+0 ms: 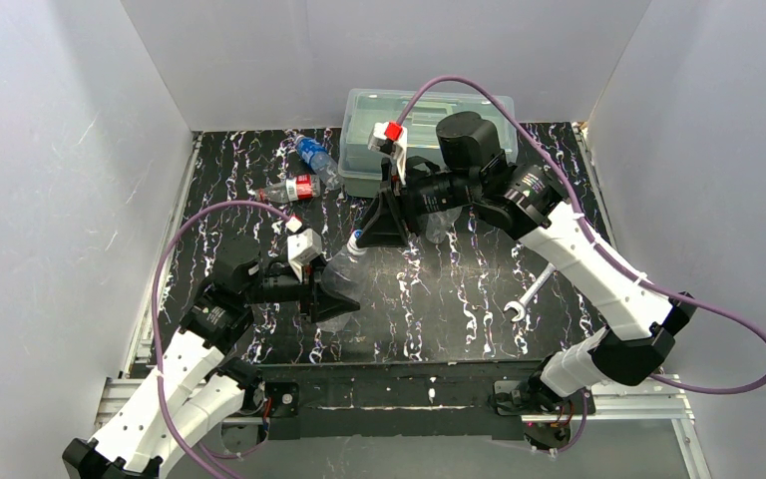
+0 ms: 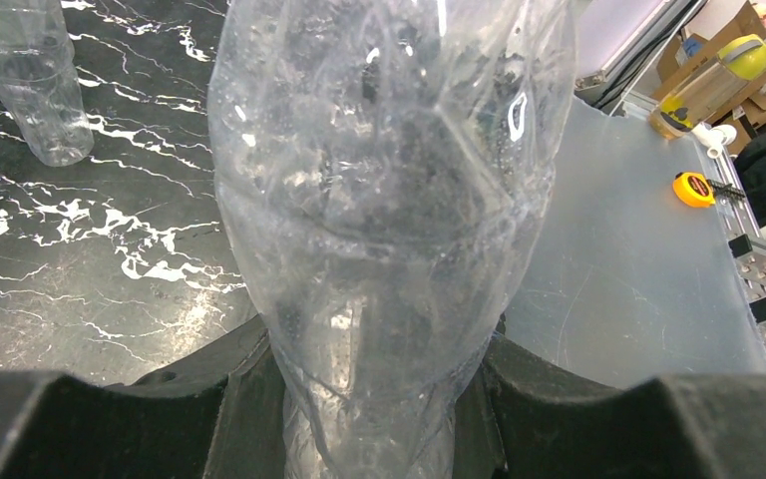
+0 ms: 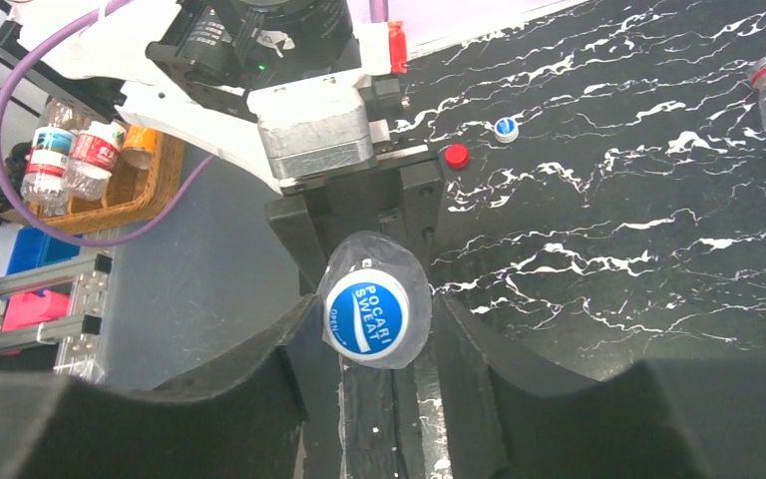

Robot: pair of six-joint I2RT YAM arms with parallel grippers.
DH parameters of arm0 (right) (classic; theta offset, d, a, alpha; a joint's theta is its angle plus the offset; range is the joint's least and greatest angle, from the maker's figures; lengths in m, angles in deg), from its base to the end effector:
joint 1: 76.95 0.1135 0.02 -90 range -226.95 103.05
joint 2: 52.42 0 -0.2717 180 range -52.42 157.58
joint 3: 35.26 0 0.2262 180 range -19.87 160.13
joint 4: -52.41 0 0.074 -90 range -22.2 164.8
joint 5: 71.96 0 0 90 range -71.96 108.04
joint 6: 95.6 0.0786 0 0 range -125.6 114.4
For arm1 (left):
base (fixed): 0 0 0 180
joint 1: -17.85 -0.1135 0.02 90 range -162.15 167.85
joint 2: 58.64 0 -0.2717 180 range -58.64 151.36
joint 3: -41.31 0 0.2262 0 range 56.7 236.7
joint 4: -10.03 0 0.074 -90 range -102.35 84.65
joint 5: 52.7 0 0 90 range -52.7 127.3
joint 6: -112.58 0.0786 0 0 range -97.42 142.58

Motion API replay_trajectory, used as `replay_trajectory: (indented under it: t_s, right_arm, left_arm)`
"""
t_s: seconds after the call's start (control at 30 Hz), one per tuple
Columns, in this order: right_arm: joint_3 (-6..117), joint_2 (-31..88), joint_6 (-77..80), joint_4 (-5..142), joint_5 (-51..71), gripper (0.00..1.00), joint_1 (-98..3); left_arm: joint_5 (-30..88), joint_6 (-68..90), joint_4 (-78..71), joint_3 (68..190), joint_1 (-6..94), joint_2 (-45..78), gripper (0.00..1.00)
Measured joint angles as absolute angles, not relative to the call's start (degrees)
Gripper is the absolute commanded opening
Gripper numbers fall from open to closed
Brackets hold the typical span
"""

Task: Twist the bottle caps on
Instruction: Screw the bottle cap onto the plastic bottle.

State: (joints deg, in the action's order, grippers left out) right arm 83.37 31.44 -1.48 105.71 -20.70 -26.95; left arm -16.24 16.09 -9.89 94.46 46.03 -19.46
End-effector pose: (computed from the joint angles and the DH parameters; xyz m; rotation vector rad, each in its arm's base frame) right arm 0.1584 0.2653 0.4696 -1.2245 1.6170 1.2593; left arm 0.1014 -0.1261 0.3272 1.0311 1.4567 -1.2186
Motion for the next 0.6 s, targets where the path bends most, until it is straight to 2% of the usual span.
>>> replay_trajectory:
  t_s: [0.23,0.6]
  right_arm:
    - [83.37,31.44,-1.22,105.25,-22.23,0.30,-26.78]
    - [82.36,31.57,0.44,104.53,-19.80,0.14,-27.06]
  left_arm:
    - [-15.94,16.12,-9.78,94.46,45.97,-19.46,0.00]
    - [-12.53,17.65,-10.35,94.92,45.97,-17.49,0.00]
